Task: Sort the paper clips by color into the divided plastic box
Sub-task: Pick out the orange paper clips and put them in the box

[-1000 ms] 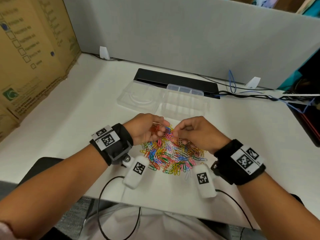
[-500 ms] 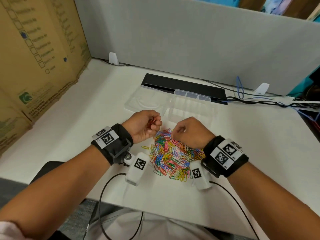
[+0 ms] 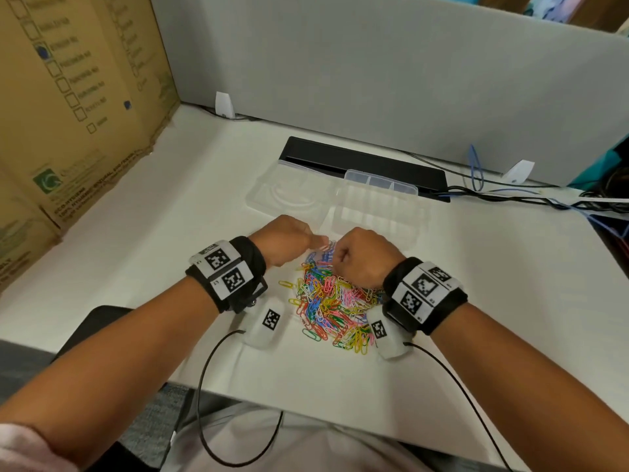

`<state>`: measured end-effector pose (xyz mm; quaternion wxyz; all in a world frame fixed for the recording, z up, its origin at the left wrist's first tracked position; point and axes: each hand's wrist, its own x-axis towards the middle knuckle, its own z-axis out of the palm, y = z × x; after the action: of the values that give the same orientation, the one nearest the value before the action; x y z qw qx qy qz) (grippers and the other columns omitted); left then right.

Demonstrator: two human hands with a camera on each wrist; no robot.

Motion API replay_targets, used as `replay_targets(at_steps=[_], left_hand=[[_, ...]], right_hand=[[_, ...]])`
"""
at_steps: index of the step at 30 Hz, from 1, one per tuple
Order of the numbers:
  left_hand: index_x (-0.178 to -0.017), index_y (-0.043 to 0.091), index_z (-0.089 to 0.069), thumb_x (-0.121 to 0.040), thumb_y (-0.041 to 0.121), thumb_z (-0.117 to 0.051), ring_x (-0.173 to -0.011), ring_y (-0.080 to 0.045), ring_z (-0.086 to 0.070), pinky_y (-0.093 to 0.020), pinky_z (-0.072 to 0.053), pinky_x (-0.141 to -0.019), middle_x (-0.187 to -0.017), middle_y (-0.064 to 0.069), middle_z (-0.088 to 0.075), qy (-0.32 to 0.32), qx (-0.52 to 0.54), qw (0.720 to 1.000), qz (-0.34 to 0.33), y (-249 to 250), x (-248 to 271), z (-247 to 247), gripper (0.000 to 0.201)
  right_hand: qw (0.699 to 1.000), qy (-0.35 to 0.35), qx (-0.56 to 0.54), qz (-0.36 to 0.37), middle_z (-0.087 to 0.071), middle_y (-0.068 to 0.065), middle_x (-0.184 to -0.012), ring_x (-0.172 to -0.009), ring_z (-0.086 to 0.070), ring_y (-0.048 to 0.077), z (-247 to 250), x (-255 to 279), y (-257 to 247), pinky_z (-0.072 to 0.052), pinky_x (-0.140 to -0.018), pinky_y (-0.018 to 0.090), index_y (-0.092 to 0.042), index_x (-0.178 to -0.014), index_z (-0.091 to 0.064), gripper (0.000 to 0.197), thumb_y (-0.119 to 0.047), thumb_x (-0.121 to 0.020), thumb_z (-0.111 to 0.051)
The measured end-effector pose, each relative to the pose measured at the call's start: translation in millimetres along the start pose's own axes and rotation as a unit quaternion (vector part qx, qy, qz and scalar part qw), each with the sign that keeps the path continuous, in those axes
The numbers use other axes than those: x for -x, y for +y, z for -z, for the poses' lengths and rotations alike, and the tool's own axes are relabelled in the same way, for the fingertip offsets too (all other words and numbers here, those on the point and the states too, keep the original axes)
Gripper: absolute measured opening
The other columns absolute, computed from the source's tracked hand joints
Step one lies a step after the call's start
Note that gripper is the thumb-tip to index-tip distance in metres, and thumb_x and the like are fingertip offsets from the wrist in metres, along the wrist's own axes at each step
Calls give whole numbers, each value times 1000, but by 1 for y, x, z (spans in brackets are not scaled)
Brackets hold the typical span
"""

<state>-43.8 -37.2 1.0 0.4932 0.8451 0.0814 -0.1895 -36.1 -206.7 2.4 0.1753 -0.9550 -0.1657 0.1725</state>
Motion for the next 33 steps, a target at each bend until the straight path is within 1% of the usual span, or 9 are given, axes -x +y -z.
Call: replay_targets(at_steps=[2, 5, 10, 13, 18, 25, 29, 31, 33], left_hand=[[-83, 6, -69, -87, 28, -71, -69, -11, -55, -20, -41, -57, -80, -1, -66, 9, -71, 997, -25, -5, -3, 4, 22], [-92, 10, -76, -87, 19, -71, -89, -12, -60, -21, -44, -77, -93, 2, -69, 4, -133, 990, -40, -7, -1, 12, 12], [-86, 16, -75, -88, 17, -69, -78, -8, -56, -12, -39, -61, -78, 10, -63, 1, -191, 980, -48, -10, -5, 19, 7], [-80, 23, -74, -88, 20, -70, -87, -9, -61, -17, -42, -74, -91, 8, -69, 21, -153, 986, -60, -12, -13, 19, 9], [-99, 16, -77, -89, 22, -69, -100, -17, -64, -30, -50, -93, -106, 0, -73, 58, -201, 976, -67, 6, -36, 7, 14], [-84, 13, -64, -77, 20, -78, -78, -25, -64, -31, -53, -68, -84, -5, -64, 104, -330, 938, -28, 23, -53, -6, 18], [-83, 10, -59, -87, 20, -68, -80, -24, -60, -31, -50, -70, -94, -8, -65, 83, -332, 939, -36, 20, -51, -4, 14], [-90, 6, -66, -92, 22, -60, -85, -24, -62, -33, -53, -73, -99, -8, -67, 48, -258, 964, -30, 18, -47, 3, 16], [-83, 7, -62, -94, 18, -53, -63, -19, -53, -28, -45, -53, -76, -5, -57, 12, -63, 998, -4, 16, -38, 10, 18]], right_hand=[[1000, 3, -22, -4, -73, -4, -82, -81, -68, 17, 6, 4, 7, -58, -74, 33, -18, -77, -76, 16, -13, -86, -63], [998, 8, -64, -3, -73, -8, -83, -84, -66, 10, 17, 7, 14, -54, -78, 28, -20, -80, -78, 19, -11, -89, -64], [996, 63, -68, -8, -72, -3, -83, -83, -68, 17, 21, -14, 7, -58, -80, 35, -16, -77, -75, 23, -2, -84, -58], [999, 50, -11, 14, -73, -1, -99, -92, -67, 20, 14, -28, -6, -57, -86, 35, -21, -85, -76, 25, -4, -83, -58], [997, 11, 70, 17, -74, 1, -101, -92, -68, 24, 6, -42, -13, -58, -84, 37, -21, -96, -78, 27, -6, -80, -64], [996, -12, 84, -8, -71, 10, -89, -83, -67, 28, 4, -48, -6, -60, -79, 42, -9, -86, -72, 11, -8, -82, -62], [998, -37, 56, -10, -71, 12, -92, -89, -67, 27, 9, -44, 2, -58, -79, 37, -4, -88, -73, 14, -8, -87, -59], [1000, -20, 3, -11, -70, 7, -89, -86, -65, 22, 14, -39, 6, -55, -76, 32, -3, -90, -73, 16, -9, -92, -58], [997, 6, -71, 1, -68, 3, -85, -81, -62, 18, 20, -30, 10, -51, -72, 29, -4, -89, -72, 16, -8, -94, -57]])
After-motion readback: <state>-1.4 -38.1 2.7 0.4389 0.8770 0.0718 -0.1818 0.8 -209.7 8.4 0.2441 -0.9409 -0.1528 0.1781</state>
